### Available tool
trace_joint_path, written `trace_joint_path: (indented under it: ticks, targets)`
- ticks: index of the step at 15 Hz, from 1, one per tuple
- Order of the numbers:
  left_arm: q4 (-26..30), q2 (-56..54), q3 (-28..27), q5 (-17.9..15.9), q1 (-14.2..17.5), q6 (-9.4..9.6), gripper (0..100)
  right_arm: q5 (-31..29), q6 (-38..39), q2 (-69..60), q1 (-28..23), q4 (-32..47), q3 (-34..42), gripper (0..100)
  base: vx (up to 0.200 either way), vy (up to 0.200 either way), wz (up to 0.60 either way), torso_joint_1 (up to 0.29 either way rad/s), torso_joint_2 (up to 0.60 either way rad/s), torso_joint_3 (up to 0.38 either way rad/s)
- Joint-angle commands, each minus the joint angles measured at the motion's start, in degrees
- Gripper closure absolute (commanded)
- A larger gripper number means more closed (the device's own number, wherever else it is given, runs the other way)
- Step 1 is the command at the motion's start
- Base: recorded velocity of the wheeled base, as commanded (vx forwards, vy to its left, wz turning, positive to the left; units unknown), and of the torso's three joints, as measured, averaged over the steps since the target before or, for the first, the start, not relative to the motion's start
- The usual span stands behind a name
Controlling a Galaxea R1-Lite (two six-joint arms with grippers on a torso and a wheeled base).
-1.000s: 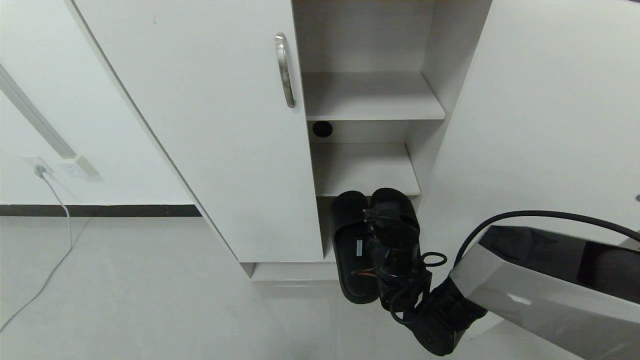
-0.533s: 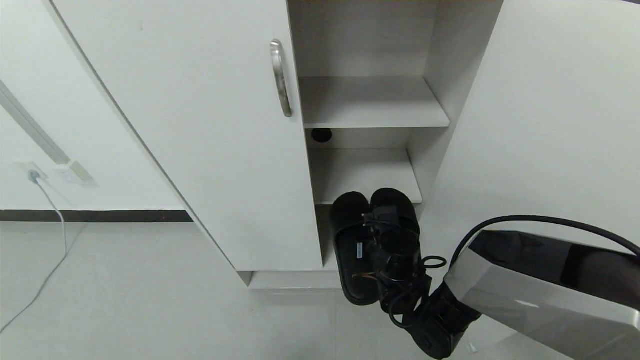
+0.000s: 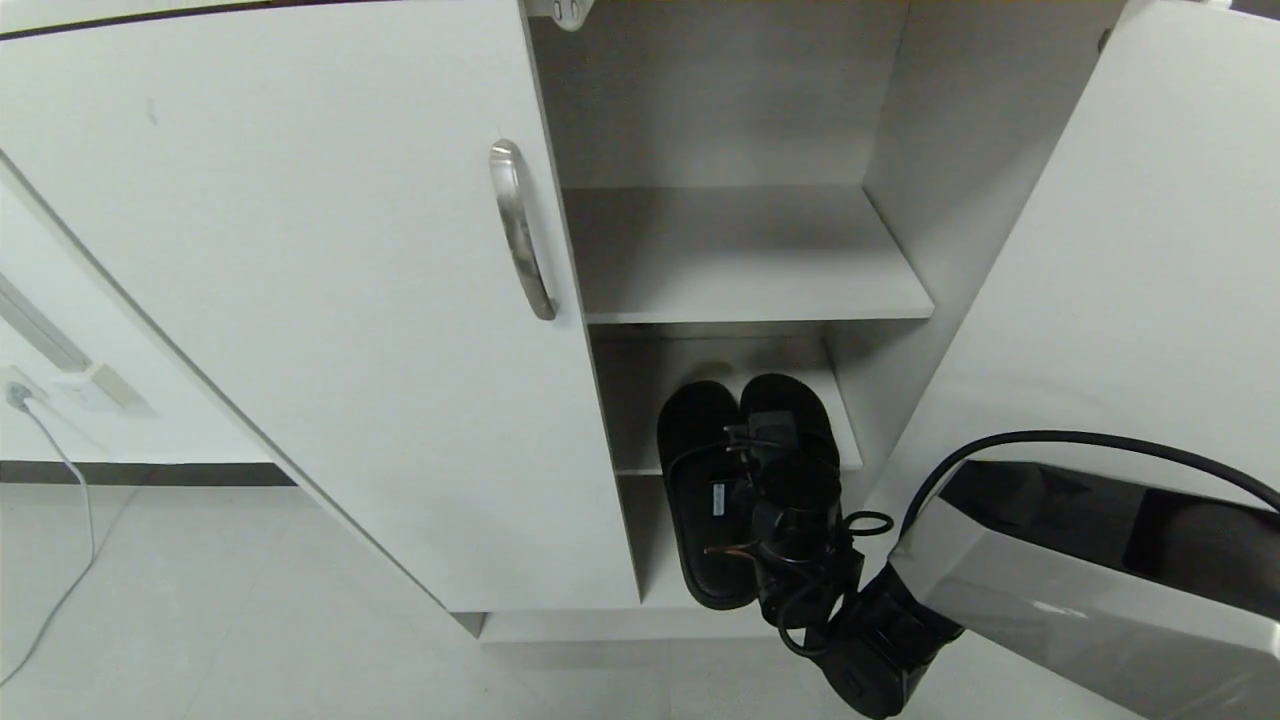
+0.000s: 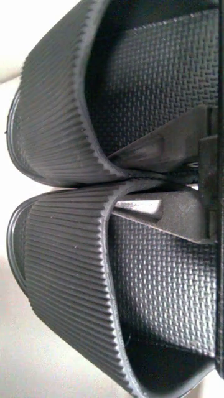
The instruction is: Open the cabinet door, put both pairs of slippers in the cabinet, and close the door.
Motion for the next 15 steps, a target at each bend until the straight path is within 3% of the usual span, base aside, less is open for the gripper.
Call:
trace_joint_path:
  ticks: [1,8,15]
  targets:
    - [-0.1,0.1,0.0,0.0,0.0,-0.04,100,0.2,0.0,-0.2,0.0,0.7,-0.8,100,0.000,0.000,0.00,0.000,0.00,0.000]
    - [-0.1,0.1,0.0,0.3,0.0,-0.31,100,0.3,2.4,6.5,-2.8,17.4,-22.4,100,0.000,0.000,0.00,0.000,0.00,0.000]
    - [-0.1,0.1,0.0,0.3,0.0,-0.39,100,1.0,2.4,10.6,-6.5,24.4,-35.2,100,0.000,0.000,0.00,0.000,0.00,0.000]
